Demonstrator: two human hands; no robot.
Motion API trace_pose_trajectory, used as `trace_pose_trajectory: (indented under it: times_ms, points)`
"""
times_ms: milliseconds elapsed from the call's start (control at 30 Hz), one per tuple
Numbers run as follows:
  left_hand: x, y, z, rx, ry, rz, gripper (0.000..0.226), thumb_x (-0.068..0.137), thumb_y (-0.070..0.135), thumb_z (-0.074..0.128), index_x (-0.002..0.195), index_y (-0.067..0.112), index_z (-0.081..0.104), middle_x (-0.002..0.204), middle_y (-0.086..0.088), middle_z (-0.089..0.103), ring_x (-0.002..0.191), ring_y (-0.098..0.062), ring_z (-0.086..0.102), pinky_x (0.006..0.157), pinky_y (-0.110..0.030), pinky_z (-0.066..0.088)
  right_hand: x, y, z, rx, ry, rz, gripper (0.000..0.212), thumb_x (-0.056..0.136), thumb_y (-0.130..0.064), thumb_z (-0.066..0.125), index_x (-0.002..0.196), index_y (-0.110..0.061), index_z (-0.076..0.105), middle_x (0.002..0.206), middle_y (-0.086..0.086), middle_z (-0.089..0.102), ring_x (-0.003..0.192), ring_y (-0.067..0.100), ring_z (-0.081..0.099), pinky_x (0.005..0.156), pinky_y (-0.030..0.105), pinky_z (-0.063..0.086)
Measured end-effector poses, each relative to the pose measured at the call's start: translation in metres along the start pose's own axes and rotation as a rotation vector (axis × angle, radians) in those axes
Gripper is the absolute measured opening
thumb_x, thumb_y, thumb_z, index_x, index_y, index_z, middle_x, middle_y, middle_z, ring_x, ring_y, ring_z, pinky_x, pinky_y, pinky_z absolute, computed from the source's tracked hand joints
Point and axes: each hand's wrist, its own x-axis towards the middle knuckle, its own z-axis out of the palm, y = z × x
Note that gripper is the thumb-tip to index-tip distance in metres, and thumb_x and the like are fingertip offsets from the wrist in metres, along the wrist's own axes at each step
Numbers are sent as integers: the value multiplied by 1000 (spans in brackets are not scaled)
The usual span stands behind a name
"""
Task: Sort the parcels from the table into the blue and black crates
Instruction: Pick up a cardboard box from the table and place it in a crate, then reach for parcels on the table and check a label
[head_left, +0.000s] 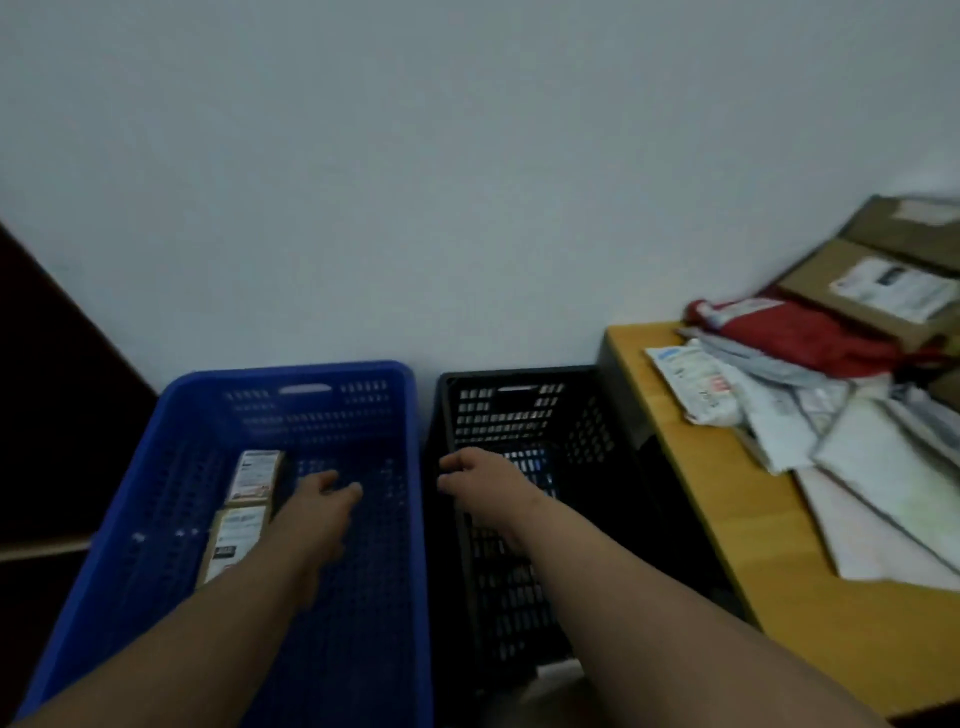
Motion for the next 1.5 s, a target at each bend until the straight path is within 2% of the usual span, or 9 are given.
trace_pose_trajectory:
  times_ms: [133, 300, 433, 600, 767, 933, 1200, 1400, 1500]
  points:
    - [-63, 14, 44, 17, -62, 87, 49, 99, 30, 52, 144, 22, 36, 114, -2, 52, 94, -19, 54, 90, -44, 49, -77, 38, -56, -12, 131, 22, 34, 93, -26, 57, 126, -16, 60, 96, -4, 57, 89, 14, 52, 66, 19, 40]
    - [-120, 31, 110, 33, -126, 152, 44, 100, 26, 52, 141, 16, 40, 137, -11, 48, 117, -28, 50, 101, -49, 45, -155, 94, -124, 47, 236, 85, 36, 95, -28, 57, 130, -19, 56, 108, -2, 56, 96, 15, 54, 76, 25, 43]
    - [-152, 44, 177, 76, -151, 174, 40, 100, 26, 52, 138, 17, 44, 138, -10, 48, 116, -29, 51, 100, -48, 44, -200, 145, -182, 72, 330, 109, 36, 95, -24, 57, 131, -16, 56, 95, -4, 53, 81, 11, 50, 63, 19, 38]
    - [-185, 66, 288, 127, -239, 198, 38, 100, 30, 51, 135, 15, 48, 114, -3, 56, 101, -22, 54, 94, -45, 46, -248, 214, -275, 19, 376, 174, 38, 93, -28, 57, 131, -23, 55, 127, 5, 56, 108, 21, 57, 78, 27, 44]
    - [-221, 89, 407, 137, -307, 182, 44, 98, 32, 54, 138, 16, 46, 124, -7, 52, 111, -26, 53, 93, -43, 46, -283, 274, -380, -23, 476, 232, 37, 92, -29, 58, 128, -22, 57, 127, 3, 57, 109, 19, 57, 77, 24, 42]
    - [-236, 107, 481, 207, -344, 235, 46, 96, 36, 55, 138, 19, 46, 124, -4, 53, 109, -23, 53, 88, -39, 48, -280, 302, -451, 23, 608, 212, 17, 94, -23, 54, 107, -16, 63, 102, 2, 61, 91, 20, 57, 76, 28, 44]
    - [-210, 160, 570, 242, -405, 315, 35, 96, 34, 55, 128, 20, 53, 106, 1, 57, 103, -22, 57, 89, -39, 48, -248, 347, -534, 193, 794, 258, 17, 97, -25, 53, 99, -10, 61, 98, 8, 59, 93, 23, 53, 80, 30, 41]
    - [-205, 192, 647, 246, -489, 270, 39, 96, 33, 54, 133, 19, 52, 115, -2, 57, 102, -20, 57, 86, -35, 50, -229, 383, -594, 459, 923, 302, 30, 97, -25, 53, 121, -8, 57, 90, -1, 56, 87, 21, 52, 85, 38, 46]
    - [-207, 200, 687, 248, -529, 231, 41, 97, 32, 54, 135, 19, 51, 115, -3, 58, 107, -22, 56, 93, -39, 49, -215, 395, -619, 624, 909, 303, 51, 97, -36, 53, 142, -13, 42, 116, 4, 56, 94, 18, 52, 84, 37, 45]
